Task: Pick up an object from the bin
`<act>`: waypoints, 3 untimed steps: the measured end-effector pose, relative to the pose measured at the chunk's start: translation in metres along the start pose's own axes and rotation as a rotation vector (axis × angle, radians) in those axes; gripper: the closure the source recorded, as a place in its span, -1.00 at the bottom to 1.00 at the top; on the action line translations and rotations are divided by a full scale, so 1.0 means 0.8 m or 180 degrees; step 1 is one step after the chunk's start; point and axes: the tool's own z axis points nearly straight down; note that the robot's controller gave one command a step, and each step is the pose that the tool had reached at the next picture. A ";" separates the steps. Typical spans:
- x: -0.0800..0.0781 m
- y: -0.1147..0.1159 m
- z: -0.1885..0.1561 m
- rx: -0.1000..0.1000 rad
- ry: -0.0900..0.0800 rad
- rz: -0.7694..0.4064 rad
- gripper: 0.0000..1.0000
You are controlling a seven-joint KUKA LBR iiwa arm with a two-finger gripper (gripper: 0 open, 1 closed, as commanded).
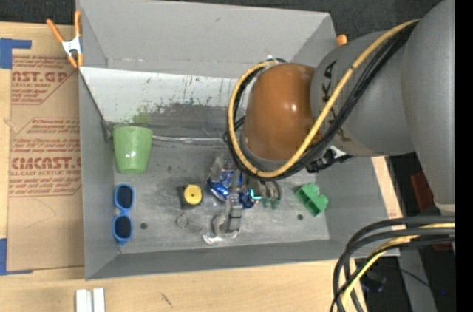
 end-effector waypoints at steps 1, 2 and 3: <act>0.019 -0.039 0.069 0.0004 -0.0004 -0.0334 -1.00; 0.017 -0.038 0.066 0.0001 -0.0020 -0.0335 1.00; -0.009 -0.011 -0.062 -0.0007 -0.0054 -0.0070 1.00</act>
Offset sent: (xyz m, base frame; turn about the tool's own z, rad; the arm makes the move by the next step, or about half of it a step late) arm -0.0135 -0.0310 -0.0525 -0.1055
